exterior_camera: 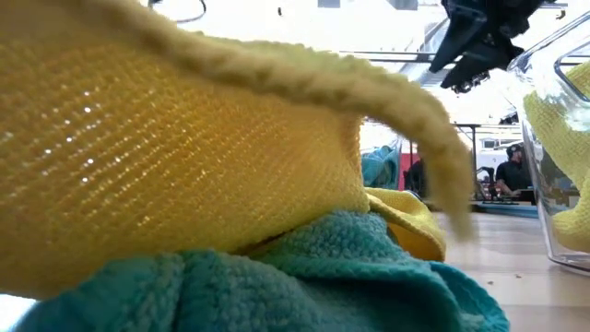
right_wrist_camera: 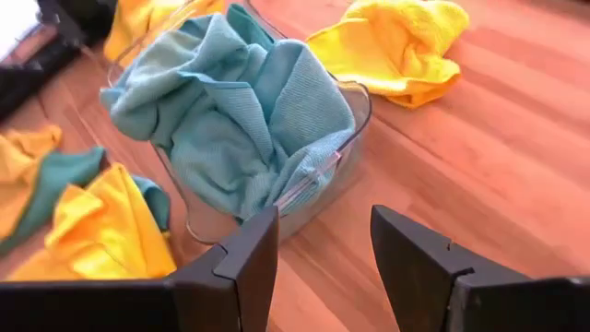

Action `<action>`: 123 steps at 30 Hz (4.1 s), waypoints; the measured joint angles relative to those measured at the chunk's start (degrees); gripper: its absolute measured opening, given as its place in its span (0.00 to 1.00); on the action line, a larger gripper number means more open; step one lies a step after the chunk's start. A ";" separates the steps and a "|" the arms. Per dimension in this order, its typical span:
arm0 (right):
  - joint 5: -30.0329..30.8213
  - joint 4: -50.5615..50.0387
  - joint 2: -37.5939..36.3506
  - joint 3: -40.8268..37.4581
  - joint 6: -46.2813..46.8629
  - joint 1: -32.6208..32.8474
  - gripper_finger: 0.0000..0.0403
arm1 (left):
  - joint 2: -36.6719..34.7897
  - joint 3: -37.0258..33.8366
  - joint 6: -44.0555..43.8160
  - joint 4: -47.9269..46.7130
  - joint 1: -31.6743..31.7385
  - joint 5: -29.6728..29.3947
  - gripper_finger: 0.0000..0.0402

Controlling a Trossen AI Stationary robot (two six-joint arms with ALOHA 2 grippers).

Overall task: Sort microfiber towel by color & place in baskets
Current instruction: Put the yellow towel in the bottom transparent bin

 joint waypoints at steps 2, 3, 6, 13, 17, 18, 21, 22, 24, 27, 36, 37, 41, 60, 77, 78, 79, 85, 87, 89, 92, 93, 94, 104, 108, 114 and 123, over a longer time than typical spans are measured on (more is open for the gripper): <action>0.49 1.69 -0.97 -2.27 1.69 0.50 0.42 | 2.24 0.00 0.13 -3.04 0.69 -1.04 0.37; 0.55 2.61 -1.16 -3.16 2.41 0.59 0.42 | 3.42 0.00 0.49 -3.71 0.95 -1.72 0.38; 0.51 3.81 -1.20 -4.95 3.55 0.70 0.42 | 7.52 0.00 0.66 -3.75 2.08 -1.78 0.42; 0.51 5.97 -1.18 -6.08 3.54 0.70 0.42 | 17.73 -0.06 2.34 -3.77 4.97 -0.05 0.43; 0.44 6.35 -1.18 -6.08 3.50 0.70 0.42 | 20.05 -3.88 4.15 3.27 6.30 4.38 0.43; 0.41 6.46 -1.18 -6.08 3.49 0.70 0.42 | 20.23 -5.74 4.14 5.76 6.65 5.85 0.43; 0.22 6.47 -1.18 -6.08 3.42 0.70 0.42 | 20.55 -10.26 2.00 10.66 7.25 7.43 0.43; -0.03 6.46 -1.18 -6.08 3.30 0.70 0.42 | 20.49 -11.29 1.17 11.50 7.42 7.51 0.43; -0.21 6.46 -1.18 -6.08 2.72 0.70 0.42 | 20.29 -12.50 0.01 12.89 7.47 7.63 0.43; -0.24 6.43 -1.18 -6.08 1.92 0.70 0.42 | 20.33 -12.94 -0.32 13.24 7.47 7.45 0.41; -3.01 5.86 -1.14 -6.08 -1.88 0.86 0.42 | 19.43 -13.03 -12.08 15.05 4.95 6.84 0.03; -3.22 5.39 -1.14 -6.08 -2.74 1.20 0.42 | 18.98 -12.78 -14.06 14.16 4.55 6.79 0.03; -0.87 4.37 -1.85 -6.08 -4.69 4.95 0.42 | 15.76 -7.61 -20.09 6.19 2.14 6.93 0.01; 11.85 -14.85 -14.77 -6.08 -0.92 22.07 0.42 | 23.69 39.23 -37.06 -15.22 -16.66 -14.18 0.00; 15.59 18.39 -14.29 -6.08 -38.40 21.26 0.42 | 54.29 70.42 -19.24 -1.26 -12.51 -3.08 0.00; 15.57 20.79 -13.99 -6.08 -41.69 21.03 0.42 | 55.57 71.21 -18.36 1.44 -12.05 -1.89 0.00; 15.57 22.94 -13.63 -6.08 -44.68 20.79 0.42 | 56.73 71.74 -17.68 4.47 -11.61 -0.57 0.00; 17.38 28.20 -10.58 -6.08 -56.69 18.94 0.42 | 61.76 74.90 -15.86 14.36 -8.85 6.04 0.00; 18.95 28.21 -9.74 -6.08 -57.12 18.33 0.42 | 62.44 75.21 -16.48 14.44 -8.22 7.14 0.00; 19.54 28.23 -9.08 -6.08 -57.14 17.77 0.42 | 63.06 75.21 -16.89 14.68 -7.75 7.79 0.00; 18.43 28.32 -8.14 -6.08 -57.41 16.96 0.42 | 63.35 75.17 -17.33 14.57 -7.54 8.39 0.00; 17.30 28.38 -7.75 -6.08 -57.80 16.58 0.42 | 63.35 75.17 -17.31 14.97 -7.43 8.39 0.00; 16.02 28.41 -7.31 -6.08 -58.15 16.21 0.42 | 63.26 75.17 -17.31 15.29 -7.22 8.39 0.00; 13.66 28.36 -4.61 -5.35 -58.20 12.09 0.42 | 63.26 74.76 -17.33 15.17 -6.54 8.35 0.00; 12.82 28.46 -4.44 -4.23 -58.19 10.70 0.42 | 63.24 74.47 -17.86 15.51 -6.47 8.31 0.00; 10.52 27.65 -1.38 -4.10 -59.13 8.80 0.42 | 63.32 74.18 -17.91 16.87 -6.45 8.24 0.00; 12.09 24.05 0.33 -4.14 -54.36 8.74 0.42 | 63.30 74.31 -17.27 19.36 -6.52 8.39 0.00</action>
